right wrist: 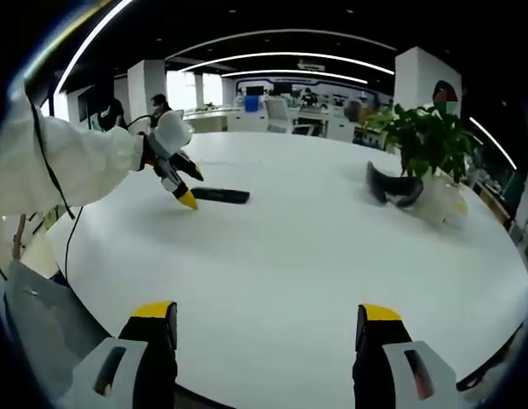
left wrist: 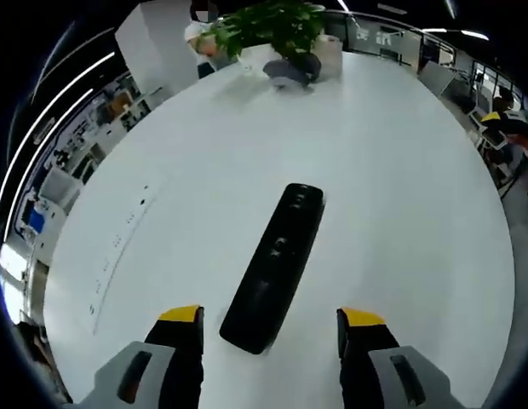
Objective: Press the specified remote control buttons in sequence, fully releasing each button before pressing the next.
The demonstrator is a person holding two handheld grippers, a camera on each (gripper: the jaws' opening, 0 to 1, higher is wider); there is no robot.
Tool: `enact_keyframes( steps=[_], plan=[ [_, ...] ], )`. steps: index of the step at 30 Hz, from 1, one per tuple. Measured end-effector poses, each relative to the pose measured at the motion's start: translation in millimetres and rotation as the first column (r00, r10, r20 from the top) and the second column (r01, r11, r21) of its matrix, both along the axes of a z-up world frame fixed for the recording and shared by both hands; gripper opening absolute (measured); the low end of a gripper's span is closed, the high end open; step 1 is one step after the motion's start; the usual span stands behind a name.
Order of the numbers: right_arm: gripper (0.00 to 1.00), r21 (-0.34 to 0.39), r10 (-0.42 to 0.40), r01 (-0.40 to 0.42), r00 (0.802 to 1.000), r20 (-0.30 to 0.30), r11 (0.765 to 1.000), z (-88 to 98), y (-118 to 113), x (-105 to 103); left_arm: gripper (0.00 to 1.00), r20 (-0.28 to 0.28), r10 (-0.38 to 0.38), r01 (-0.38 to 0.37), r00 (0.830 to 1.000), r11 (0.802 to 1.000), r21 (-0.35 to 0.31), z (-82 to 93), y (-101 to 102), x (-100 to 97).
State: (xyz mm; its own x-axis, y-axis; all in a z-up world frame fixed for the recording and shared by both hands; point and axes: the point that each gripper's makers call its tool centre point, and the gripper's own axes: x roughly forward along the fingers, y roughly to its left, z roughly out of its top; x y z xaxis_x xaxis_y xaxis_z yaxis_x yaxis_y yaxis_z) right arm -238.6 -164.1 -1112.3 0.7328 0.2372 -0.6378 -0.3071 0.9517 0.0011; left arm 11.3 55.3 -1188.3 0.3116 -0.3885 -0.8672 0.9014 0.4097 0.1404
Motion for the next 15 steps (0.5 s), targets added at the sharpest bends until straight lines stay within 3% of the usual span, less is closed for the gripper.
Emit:
enact_keyframes(
  steps=[5, 12, 15],
  plan=[
    [0.86, -0.003, 0.007, -0.007, 1.000, -0.003, 1.000, -0.7, 1.4, -0.5, 0.64, -0.019, -0.040, 0.040, 0.999, 0.999, 0.012, -2.4, -1.0, 1.0],
    [0.85, -0.009, 0.010, -0.010, 1.000, -0.008, 1.000, -1.8, 1.5, -0.6, 0.58, -0.126, -0.096, 0.099, 0.987, 0.995, 0.019, -7.4, -5.0, -2.3],
    [0.85, -0.007, 0.006, -0.006, 1.000, -0.004, 1.000, -1.1, 1.0, -0.1, 0.54, -0.144, -0.140, 0.144, 0.980, 0.989, 0.018, -7.6, -9.2, -8.1]
  ],
)
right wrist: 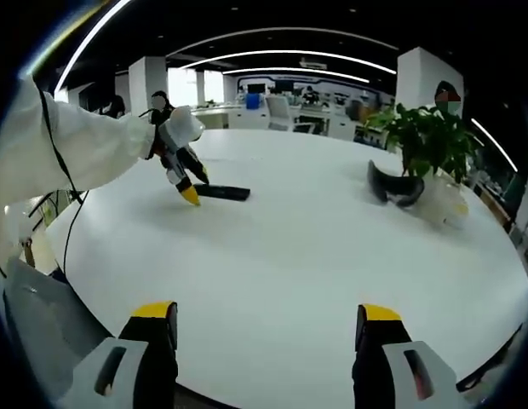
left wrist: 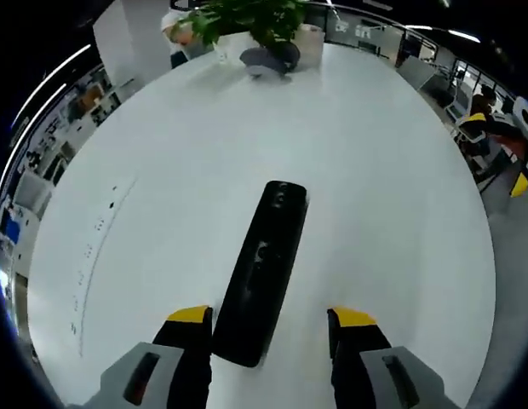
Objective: Press the specified remote control buttons in sequence, fully releasing each button before pressing the next.
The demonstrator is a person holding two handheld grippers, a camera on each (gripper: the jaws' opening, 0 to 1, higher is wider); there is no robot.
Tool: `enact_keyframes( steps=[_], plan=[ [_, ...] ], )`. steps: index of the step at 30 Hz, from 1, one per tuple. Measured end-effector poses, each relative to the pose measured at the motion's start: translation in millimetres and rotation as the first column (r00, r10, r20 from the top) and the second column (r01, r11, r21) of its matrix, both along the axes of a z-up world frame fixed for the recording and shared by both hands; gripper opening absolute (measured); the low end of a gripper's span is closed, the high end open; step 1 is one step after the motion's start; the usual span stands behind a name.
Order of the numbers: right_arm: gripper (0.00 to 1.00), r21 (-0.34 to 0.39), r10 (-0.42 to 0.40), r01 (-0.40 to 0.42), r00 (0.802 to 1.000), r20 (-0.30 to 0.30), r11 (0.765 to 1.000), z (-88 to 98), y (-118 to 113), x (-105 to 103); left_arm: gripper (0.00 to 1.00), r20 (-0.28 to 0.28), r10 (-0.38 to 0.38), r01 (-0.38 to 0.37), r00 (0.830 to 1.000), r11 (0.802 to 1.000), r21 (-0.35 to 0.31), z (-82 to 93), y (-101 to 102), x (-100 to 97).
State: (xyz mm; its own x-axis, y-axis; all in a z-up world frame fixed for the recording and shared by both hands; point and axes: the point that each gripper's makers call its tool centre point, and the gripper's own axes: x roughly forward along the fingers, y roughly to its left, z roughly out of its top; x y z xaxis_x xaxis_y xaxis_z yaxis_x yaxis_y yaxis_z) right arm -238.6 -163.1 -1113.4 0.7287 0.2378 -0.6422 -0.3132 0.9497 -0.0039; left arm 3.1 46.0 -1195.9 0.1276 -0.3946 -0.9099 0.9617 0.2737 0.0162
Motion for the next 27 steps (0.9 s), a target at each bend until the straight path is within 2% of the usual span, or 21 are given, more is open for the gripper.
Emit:
enact_keyframes(
  steps=[3, 12, 18, 24, 27],
  plan=[
    [0.85, -0.002, -0.001, 0.001, 1.000, 0.002, 1.000, 0.0, 0, 0, 0.52, -0.027, 0.000, 0.000, 1.000, 1.000, 0.004, -0.7, 0, -0.8],
    [0.85, 0.002, -0.001, 0.001, 1.000, 0.010, 1.000, 1.4, 0, 1, 0.48, -0.016, -0.024, 0.024, 1.000, 0.999, -0.030, -0.2, -1, -4.0],
    [0.84, 0.028, -0.022, 0.021, 1.000, 0.016, 0.999, 3.7, -3, 2, 0.39, -0.012, -0.054, 0.053, 0.998, 0.998, -0.034, 0.5, -3, -9.3],
    [0.85, 0.040, -0.015, 0.013, 0.999, 0.039, 0.999, 8.4, 0, 3, 0.26, -0.001, -0.103, 0.103, 0.995, 0.994, -0.030, 0.3, -4, -17.9],
    [0.85, 0.034, -0.015, 0.014, 0.999, 0.046, 0.999, 9.5, -1, 3, 0.25, 0.005, -0.082, 0.082, 0.997, 0.996, -0.037, 1.6, -4, -18.5]
  ],
)
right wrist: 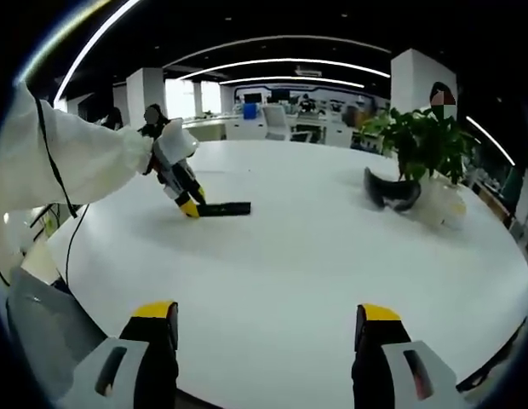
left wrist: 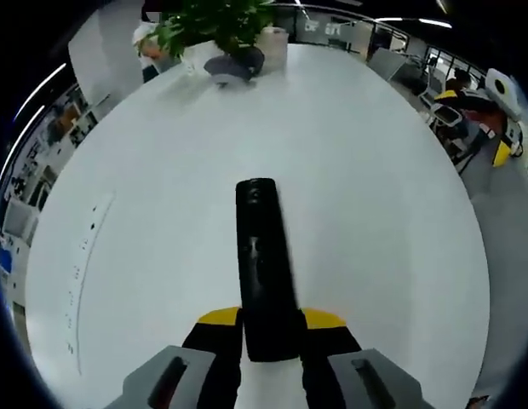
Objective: Press the specified remote control buttons in sequence, fully releasing each button before pressing the next.
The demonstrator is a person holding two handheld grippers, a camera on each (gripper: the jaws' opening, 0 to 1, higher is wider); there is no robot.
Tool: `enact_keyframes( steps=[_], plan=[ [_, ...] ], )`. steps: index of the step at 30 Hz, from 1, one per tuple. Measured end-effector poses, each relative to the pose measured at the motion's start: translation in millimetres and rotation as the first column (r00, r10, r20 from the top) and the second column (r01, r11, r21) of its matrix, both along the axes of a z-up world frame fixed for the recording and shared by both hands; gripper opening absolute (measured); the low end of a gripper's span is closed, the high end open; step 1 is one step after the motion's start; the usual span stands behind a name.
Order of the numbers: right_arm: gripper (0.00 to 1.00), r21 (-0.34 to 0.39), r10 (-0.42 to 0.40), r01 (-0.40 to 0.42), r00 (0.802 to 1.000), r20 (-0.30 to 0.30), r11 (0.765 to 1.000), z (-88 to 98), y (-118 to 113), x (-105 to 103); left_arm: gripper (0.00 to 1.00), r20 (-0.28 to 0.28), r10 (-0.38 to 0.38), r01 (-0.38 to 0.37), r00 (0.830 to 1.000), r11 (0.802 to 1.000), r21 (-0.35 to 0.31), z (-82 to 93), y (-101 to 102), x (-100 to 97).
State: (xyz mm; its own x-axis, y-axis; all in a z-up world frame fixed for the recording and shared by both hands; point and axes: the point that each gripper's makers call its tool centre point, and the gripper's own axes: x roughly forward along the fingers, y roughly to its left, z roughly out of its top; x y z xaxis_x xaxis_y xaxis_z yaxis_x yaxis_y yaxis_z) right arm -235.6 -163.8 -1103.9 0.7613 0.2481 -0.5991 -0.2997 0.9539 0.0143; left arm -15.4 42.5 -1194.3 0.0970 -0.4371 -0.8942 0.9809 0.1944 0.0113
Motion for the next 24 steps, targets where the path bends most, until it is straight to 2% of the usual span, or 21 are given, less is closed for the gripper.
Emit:
enact_keyframes(
  steps=[4, 12, 24],
  plan=[
    [0.85, -0.003, -0.002, 0.002, 1.000, 0.009, 1.000, 1.3, -1, 1, 0.24, 0.001, 0.005, -0.005, 1.000, 1.000, -0.008, 0.1, -1, -0.1],
    [0.84, -0.020, 0.012, -0.012, 1.000, 0.014, 1.000, 1.7, 2, 0, 0.24, -0.002, -0.022, 0.022, 1.000, 0.999, 0.048, 0.7, -1, -8.5],
    [0.84, -0.023, 0.012, -0.012, 1.000, 0.023, 1.000, 3.8, 2, 1, 0.24, -0.004, -0.030, 0.030, 1.000, 0.997, 0.073, 0.8, -1, -29.7]
  ],
)
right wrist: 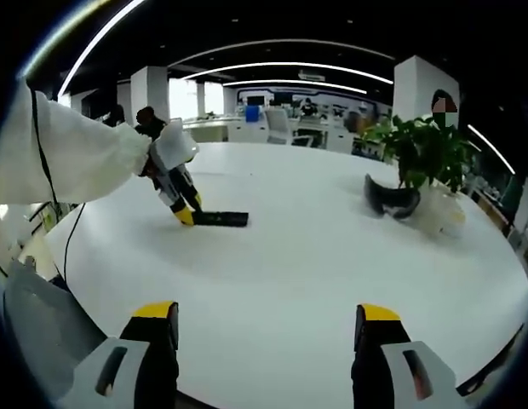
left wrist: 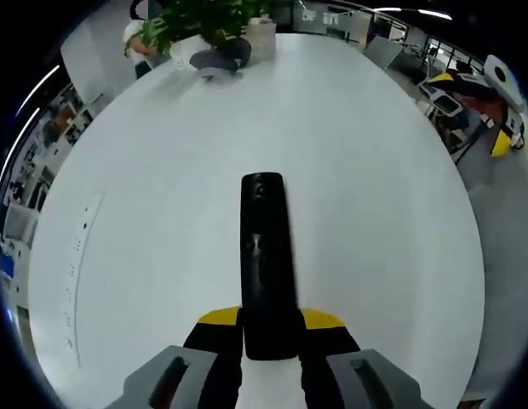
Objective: Press the specified remote control buttons in sequence, fully releasing each button before pressing the next.
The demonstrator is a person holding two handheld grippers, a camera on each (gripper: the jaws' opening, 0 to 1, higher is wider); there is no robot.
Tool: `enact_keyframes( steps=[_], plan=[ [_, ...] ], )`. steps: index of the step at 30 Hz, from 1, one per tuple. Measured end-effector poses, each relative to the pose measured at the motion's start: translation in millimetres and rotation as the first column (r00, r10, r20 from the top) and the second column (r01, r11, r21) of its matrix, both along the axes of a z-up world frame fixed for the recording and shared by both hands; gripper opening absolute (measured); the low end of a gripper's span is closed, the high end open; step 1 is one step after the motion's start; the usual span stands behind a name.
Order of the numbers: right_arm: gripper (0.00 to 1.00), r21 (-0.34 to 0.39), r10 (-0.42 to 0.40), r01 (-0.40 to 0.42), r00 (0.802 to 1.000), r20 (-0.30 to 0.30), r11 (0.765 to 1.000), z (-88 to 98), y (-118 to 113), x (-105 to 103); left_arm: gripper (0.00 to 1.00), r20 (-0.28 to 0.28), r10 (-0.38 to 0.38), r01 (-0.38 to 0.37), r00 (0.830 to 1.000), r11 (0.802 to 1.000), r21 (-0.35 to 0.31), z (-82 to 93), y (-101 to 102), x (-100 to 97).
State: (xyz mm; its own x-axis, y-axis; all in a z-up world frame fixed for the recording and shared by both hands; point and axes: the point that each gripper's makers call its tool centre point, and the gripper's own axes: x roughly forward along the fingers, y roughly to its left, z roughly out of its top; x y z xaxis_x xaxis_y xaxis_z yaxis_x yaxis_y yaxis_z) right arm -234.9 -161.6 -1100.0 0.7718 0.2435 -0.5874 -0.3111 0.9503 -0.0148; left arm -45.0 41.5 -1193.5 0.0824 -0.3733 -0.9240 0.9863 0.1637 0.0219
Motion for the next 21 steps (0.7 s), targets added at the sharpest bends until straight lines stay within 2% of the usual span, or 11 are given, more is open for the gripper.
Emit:
enact_keyframes(
  steps=[5, 13, 17, 21],
  plan=[
    [0.83, 0.002, -0.001, 0.001, 1.000, 0.007, 1.000, 2.3, 0, 0, 0.24, 0.000, -0.005, 0.005, 1.000, 1.000, 0.008, 0.0, -1, -11.3],
    [0.82, 0.053, -0.012, 0.011, 1.000, 0.024, 0.999, 13.4, 0, 2, 0.24, -0.003, 0.006, -0.006, 1.000, 1.000, 0.008, -0.6, -2, -28.6],
    [0.80, 0.078, -0.019, 0.015, 0.999, 0.040, 0.997, 26.9, 1, 6, 0.24, -0.005, 0.015, -0.015, 1.000, 1.000, 0.007, -1.0, -3, -36.3],
    [0.76, 0.065, 0.000, -0.005, 0.997, 0.078, 0.998, 43.6, 6, 10, 0.24, -0.006, 0.002, -0.002, 1.000, 1.000, 0.014, -1.4, -4, -48.6]
  ],
)
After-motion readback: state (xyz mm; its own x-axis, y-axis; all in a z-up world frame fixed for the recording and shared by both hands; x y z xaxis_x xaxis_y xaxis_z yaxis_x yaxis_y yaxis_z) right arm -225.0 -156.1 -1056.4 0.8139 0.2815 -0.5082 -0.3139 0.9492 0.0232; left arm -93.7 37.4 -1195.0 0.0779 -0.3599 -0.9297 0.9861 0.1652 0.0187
